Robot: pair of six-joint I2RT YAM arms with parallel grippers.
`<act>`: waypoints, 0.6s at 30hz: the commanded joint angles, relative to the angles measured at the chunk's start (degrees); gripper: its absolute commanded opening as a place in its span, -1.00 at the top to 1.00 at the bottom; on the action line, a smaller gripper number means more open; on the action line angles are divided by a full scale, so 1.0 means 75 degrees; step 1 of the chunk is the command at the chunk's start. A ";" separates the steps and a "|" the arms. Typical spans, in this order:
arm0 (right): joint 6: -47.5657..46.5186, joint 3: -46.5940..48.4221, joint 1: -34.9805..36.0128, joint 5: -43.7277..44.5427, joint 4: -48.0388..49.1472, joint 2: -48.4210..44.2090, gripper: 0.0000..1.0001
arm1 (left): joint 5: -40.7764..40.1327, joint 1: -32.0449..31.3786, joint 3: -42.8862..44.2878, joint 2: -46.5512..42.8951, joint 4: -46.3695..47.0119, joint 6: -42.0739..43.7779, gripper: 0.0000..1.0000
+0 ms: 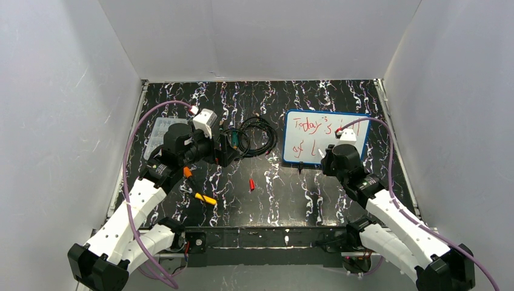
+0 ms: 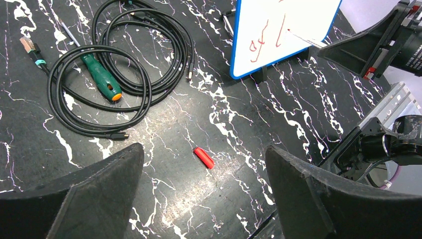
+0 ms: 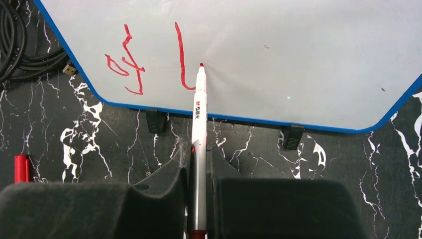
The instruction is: Write a sentence on the whiteboard
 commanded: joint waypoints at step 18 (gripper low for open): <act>0.0365 0.0035 -0.0045 0.0068 -0.0129 0.0311 0.97 | 0.0140 0.0053 -0.0103 -0.0097 0.0084 0.0001 -0.81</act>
